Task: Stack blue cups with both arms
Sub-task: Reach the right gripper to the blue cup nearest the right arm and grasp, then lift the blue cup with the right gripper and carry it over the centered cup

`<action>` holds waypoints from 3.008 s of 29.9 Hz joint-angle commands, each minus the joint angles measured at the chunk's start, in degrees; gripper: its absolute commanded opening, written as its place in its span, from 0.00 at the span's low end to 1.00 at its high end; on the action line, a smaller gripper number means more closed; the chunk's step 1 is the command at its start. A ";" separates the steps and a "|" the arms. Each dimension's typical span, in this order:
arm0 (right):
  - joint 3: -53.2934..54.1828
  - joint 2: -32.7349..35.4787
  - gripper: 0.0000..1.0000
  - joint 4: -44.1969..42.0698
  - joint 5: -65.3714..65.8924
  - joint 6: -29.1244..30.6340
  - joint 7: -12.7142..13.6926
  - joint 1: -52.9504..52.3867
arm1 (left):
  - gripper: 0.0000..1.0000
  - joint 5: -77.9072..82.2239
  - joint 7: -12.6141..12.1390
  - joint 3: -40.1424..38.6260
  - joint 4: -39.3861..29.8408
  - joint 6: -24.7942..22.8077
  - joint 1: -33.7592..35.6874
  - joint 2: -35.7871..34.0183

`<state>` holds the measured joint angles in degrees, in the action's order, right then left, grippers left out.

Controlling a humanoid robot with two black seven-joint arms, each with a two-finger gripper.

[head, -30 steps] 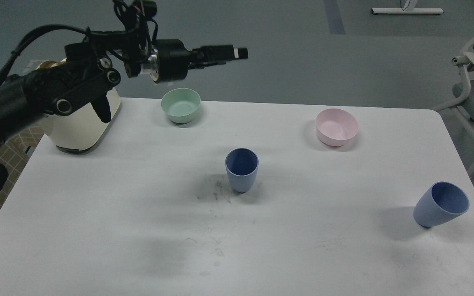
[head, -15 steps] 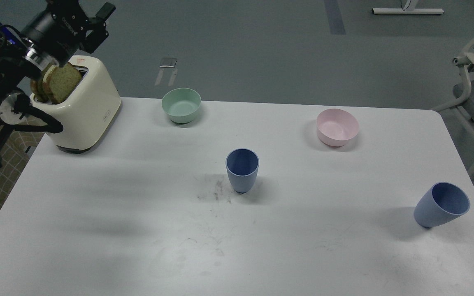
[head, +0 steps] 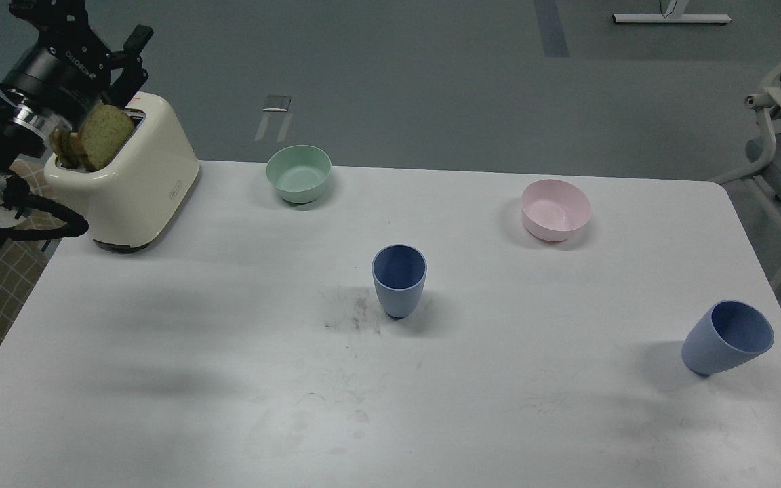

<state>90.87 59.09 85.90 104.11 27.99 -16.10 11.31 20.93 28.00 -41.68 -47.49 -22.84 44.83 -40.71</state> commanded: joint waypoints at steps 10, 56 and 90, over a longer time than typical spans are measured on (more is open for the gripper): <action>-5.35 -3.98 0.87 0.23 6.45 0.01 1.24 1.70 | 0.97 0.08 0.00 0.46 0.03 -0.10 -0.01 0.19; -11.86 -8.38 0.00 -0.30 7.95 0.01 8.36 -6.73 | 0.97 0.08 0.00 0.55 0.03 0.34 -0.10 0.54; -58.08 -30.17 0.00 4.01 1.71 0.01 16.53 -63.43 | 0.97 0.08 0.00 -0.16 0.03 -0.37 -0.18 0.54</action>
<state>35.02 30.51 90.22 105.23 28.01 -0.85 -51.80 20.96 28.00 -41.84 -47.45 -23.20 44.65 -40.27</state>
